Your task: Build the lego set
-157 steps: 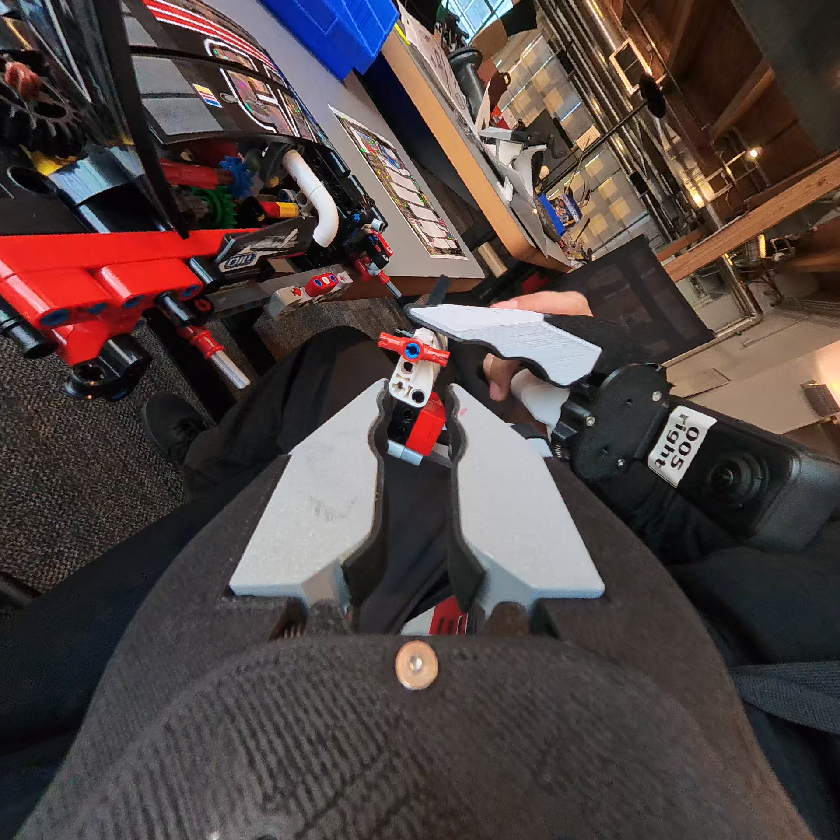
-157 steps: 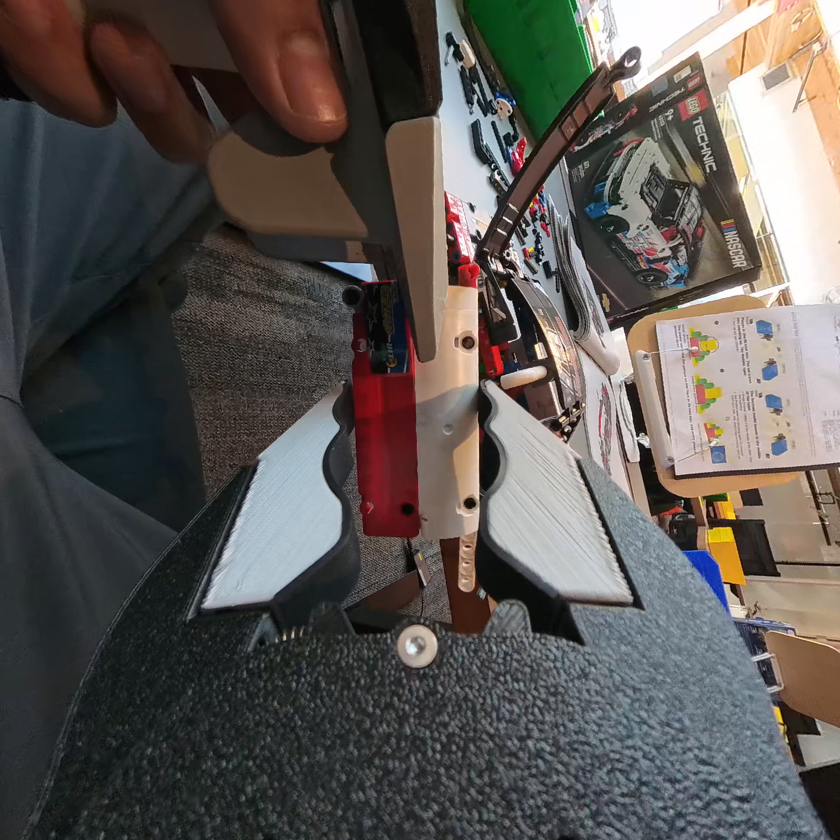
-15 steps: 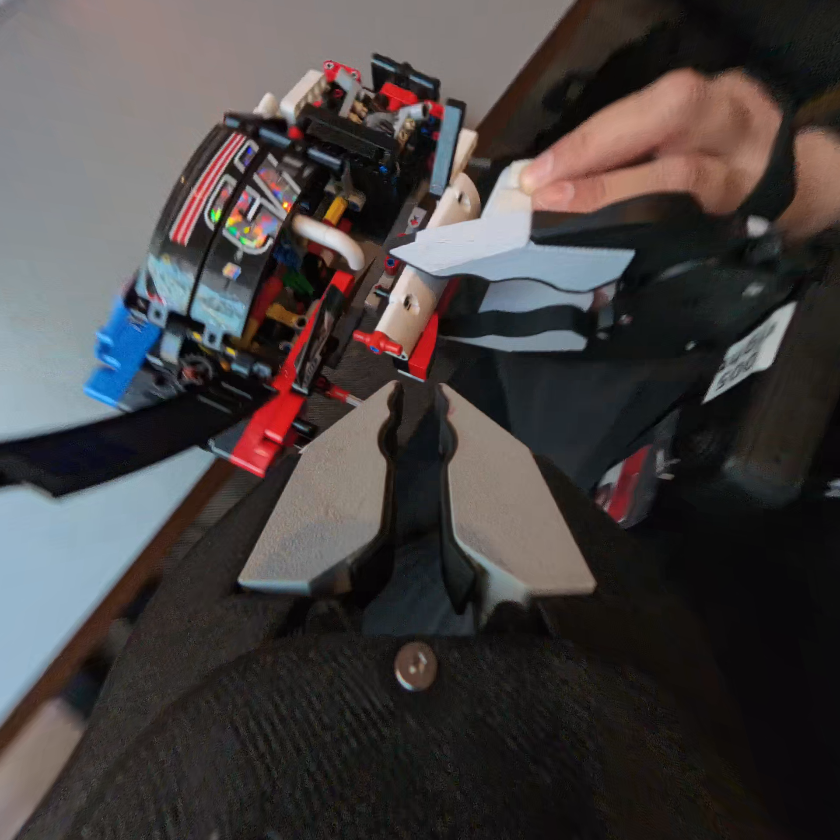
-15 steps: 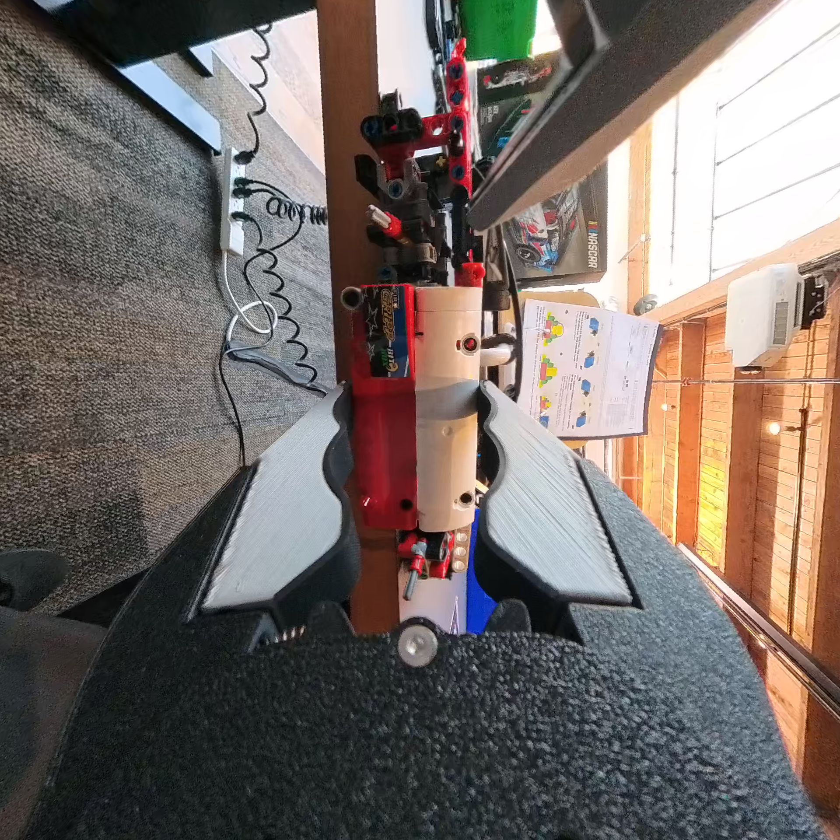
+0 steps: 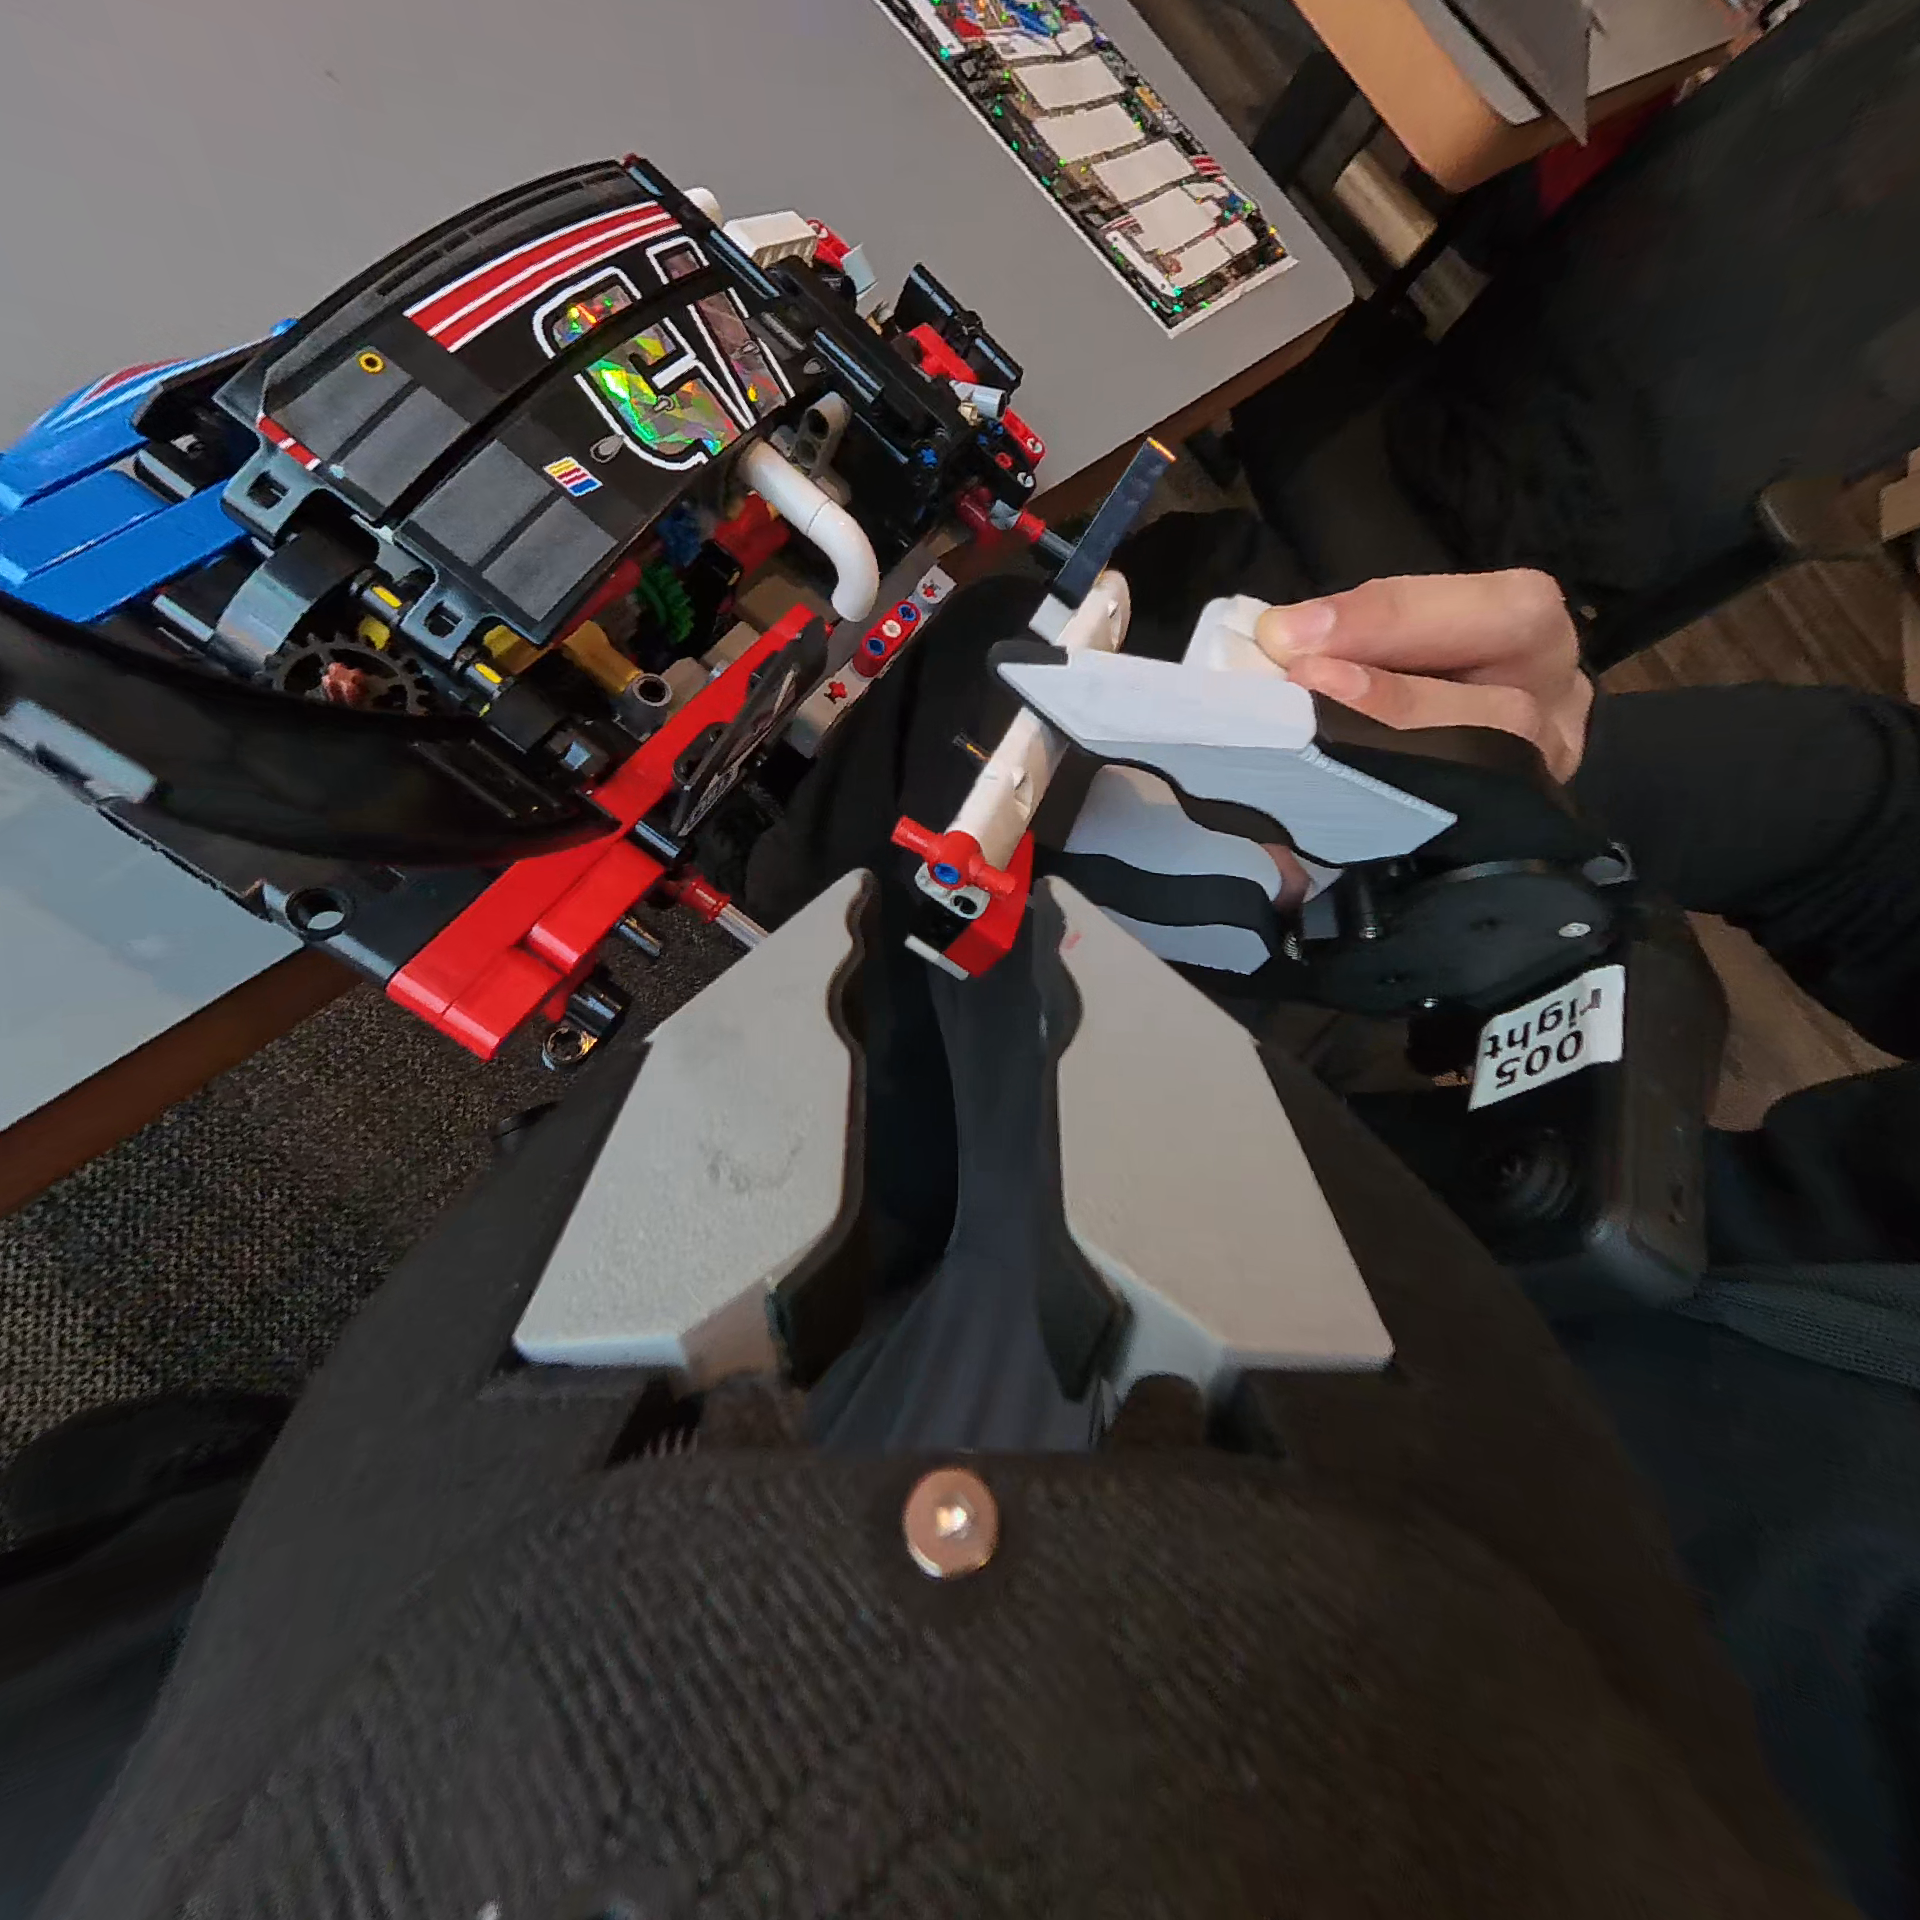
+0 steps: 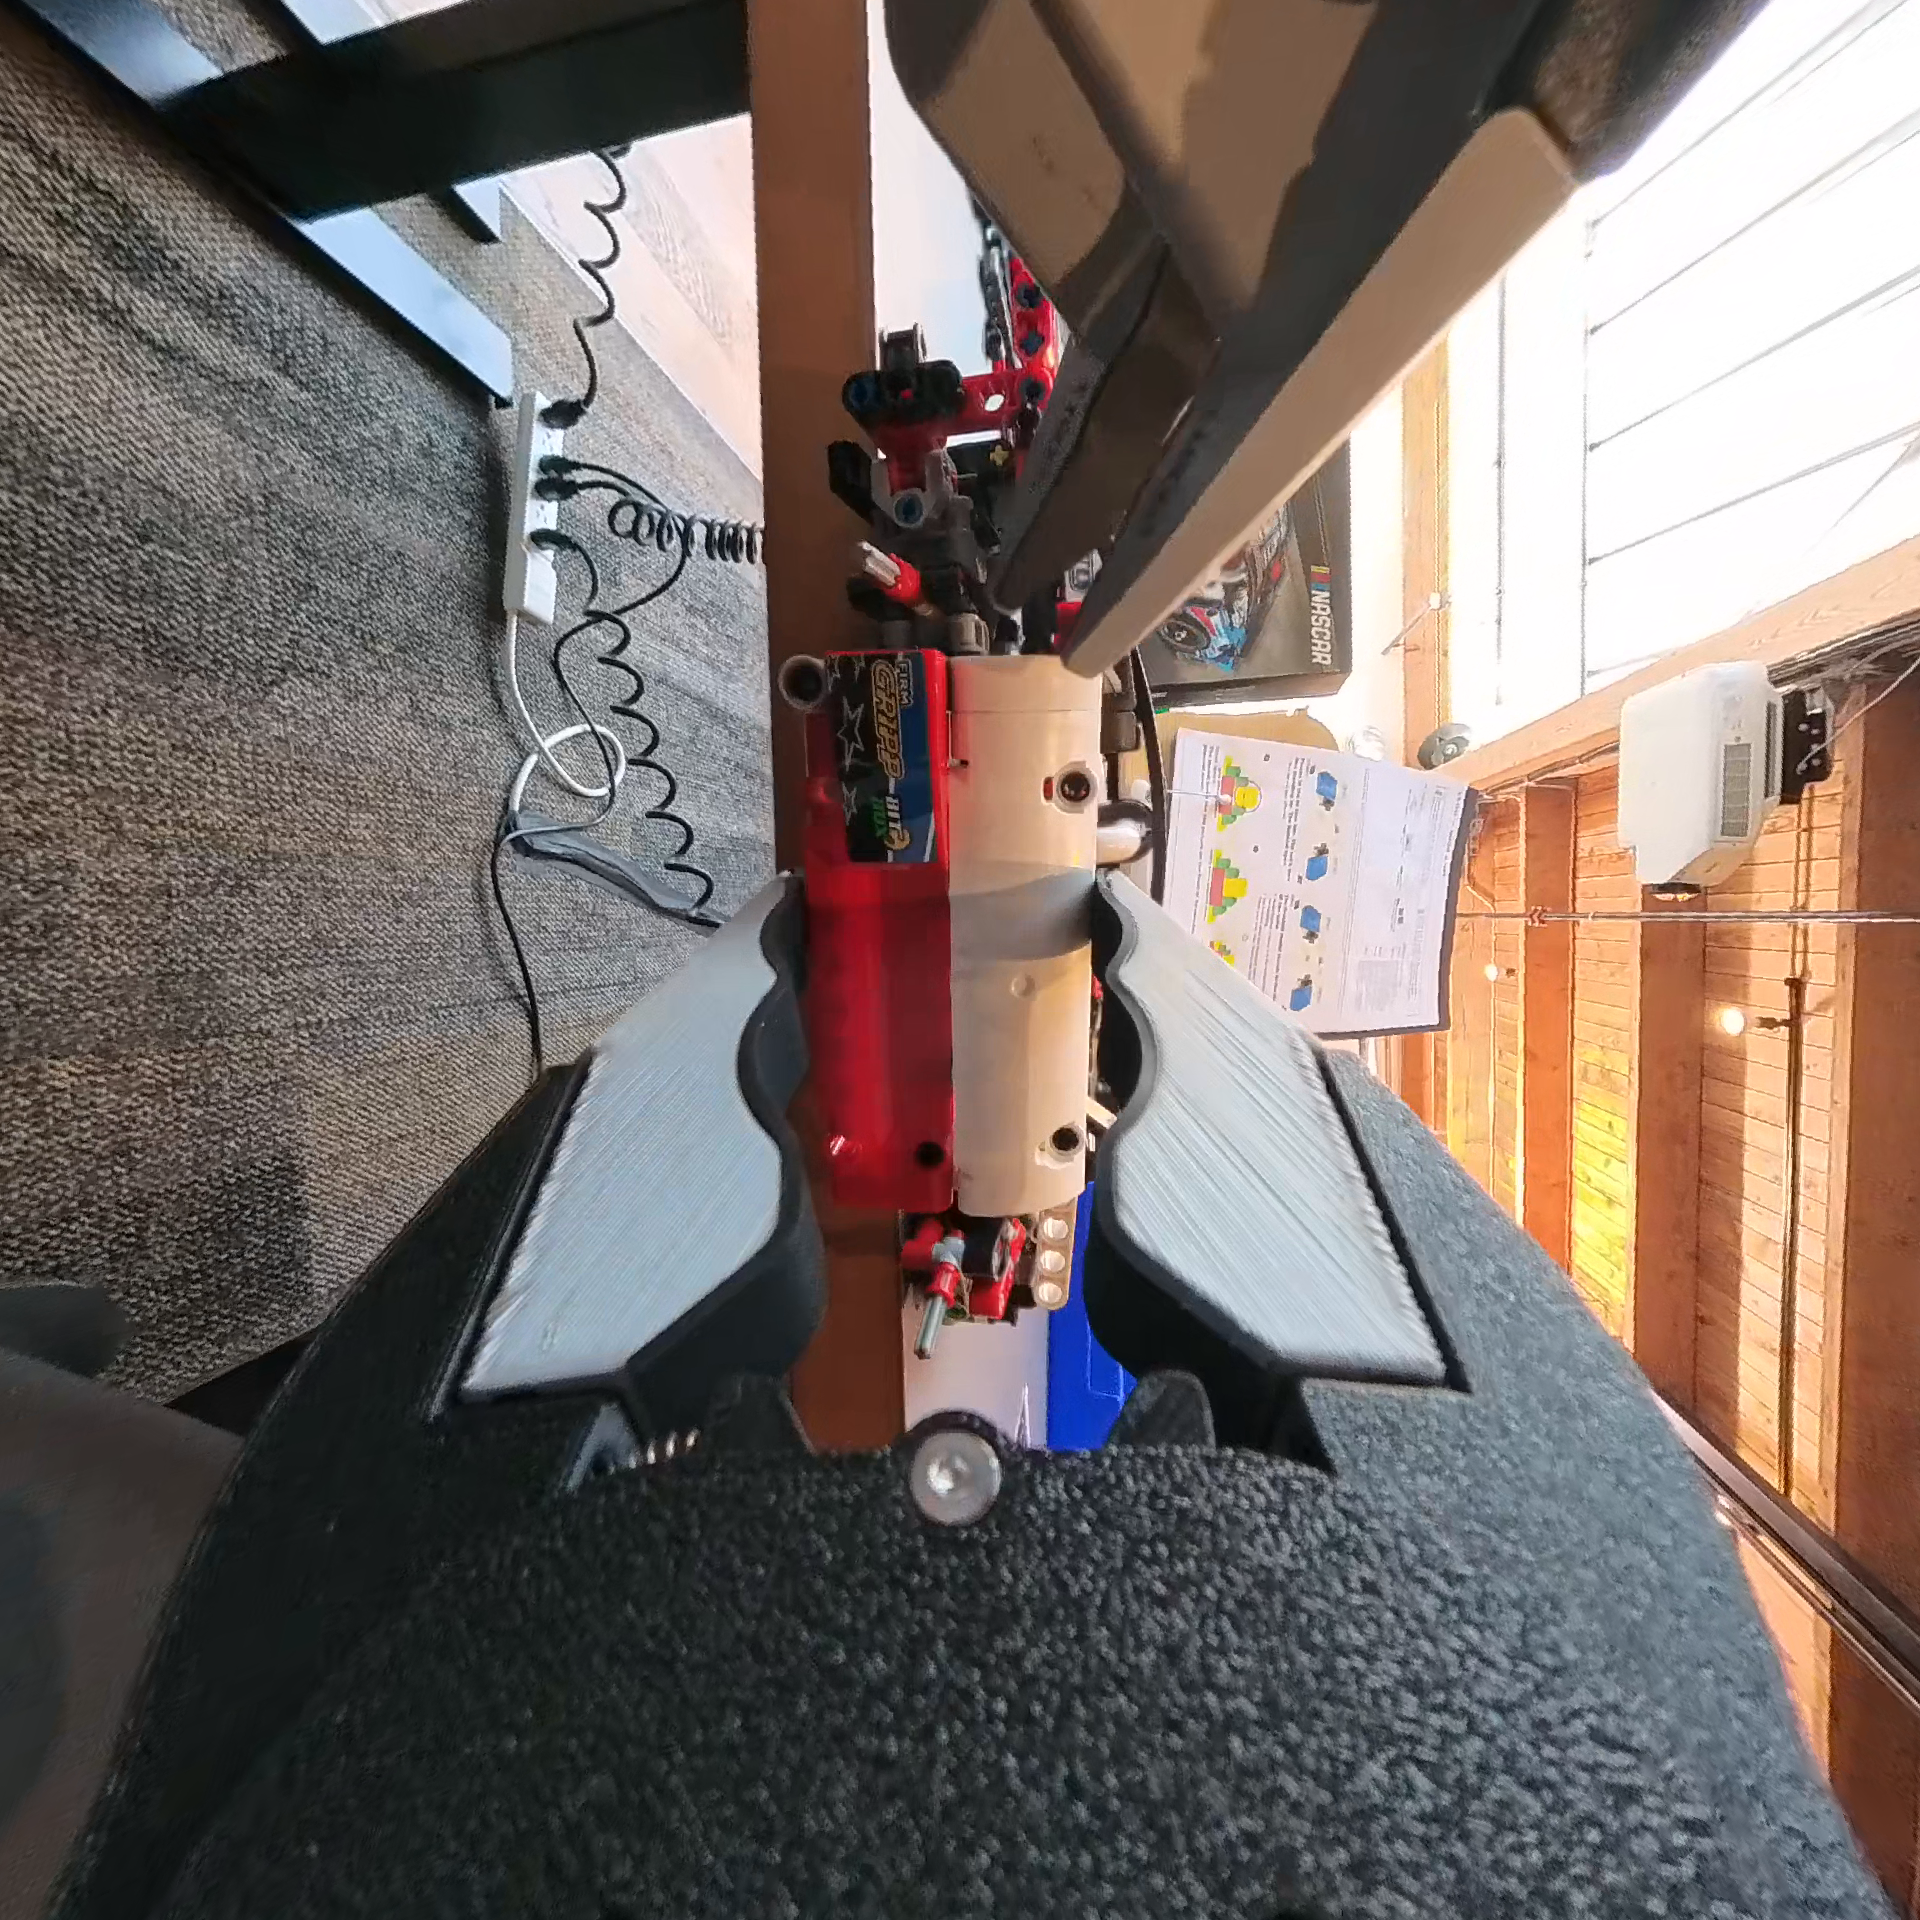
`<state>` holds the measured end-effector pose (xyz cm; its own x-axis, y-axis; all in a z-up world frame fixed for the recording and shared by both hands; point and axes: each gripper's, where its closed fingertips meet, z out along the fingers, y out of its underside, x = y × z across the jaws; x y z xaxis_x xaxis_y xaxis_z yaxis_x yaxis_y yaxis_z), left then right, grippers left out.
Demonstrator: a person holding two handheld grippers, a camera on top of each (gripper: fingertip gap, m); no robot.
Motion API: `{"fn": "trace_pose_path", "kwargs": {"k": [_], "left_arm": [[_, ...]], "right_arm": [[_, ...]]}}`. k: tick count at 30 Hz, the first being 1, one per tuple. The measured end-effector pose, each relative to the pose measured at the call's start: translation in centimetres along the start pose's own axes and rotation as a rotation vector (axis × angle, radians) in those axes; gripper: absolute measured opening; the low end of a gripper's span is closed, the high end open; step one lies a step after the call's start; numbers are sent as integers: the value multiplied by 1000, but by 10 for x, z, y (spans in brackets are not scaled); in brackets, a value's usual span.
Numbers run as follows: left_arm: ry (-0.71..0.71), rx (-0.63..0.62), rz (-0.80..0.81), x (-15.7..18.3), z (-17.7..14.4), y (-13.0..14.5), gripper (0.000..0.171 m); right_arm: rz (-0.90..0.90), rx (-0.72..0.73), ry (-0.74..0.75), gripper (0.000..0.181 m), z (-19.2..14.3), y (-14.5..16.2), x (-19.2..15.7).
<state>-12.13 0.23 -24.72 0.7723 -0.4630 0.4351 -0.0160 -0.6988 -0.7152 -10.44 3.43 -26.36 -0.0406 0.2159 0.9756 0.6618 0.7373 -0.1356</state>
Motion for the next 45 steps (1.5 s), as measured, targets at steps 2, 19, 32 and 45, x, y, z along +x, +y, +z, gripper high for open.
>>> {"fn": "trace_pose_path", "kwargs": {"k": [2,19,32,45], "left_arm": [[10,-7,7,0,1,2,26],[29,-18,77,3,2,2,15],[20,-24,100,3,3,2,15],[5,-29,125,2,4,2,15]], "right_arm": [[2,4,-2,53,0,-1,0],[8,6,-18,51,1,-2,-3],[9,4,-22,52,1,-1,-3],[10,0,-28,51,1,0,-4]]}}
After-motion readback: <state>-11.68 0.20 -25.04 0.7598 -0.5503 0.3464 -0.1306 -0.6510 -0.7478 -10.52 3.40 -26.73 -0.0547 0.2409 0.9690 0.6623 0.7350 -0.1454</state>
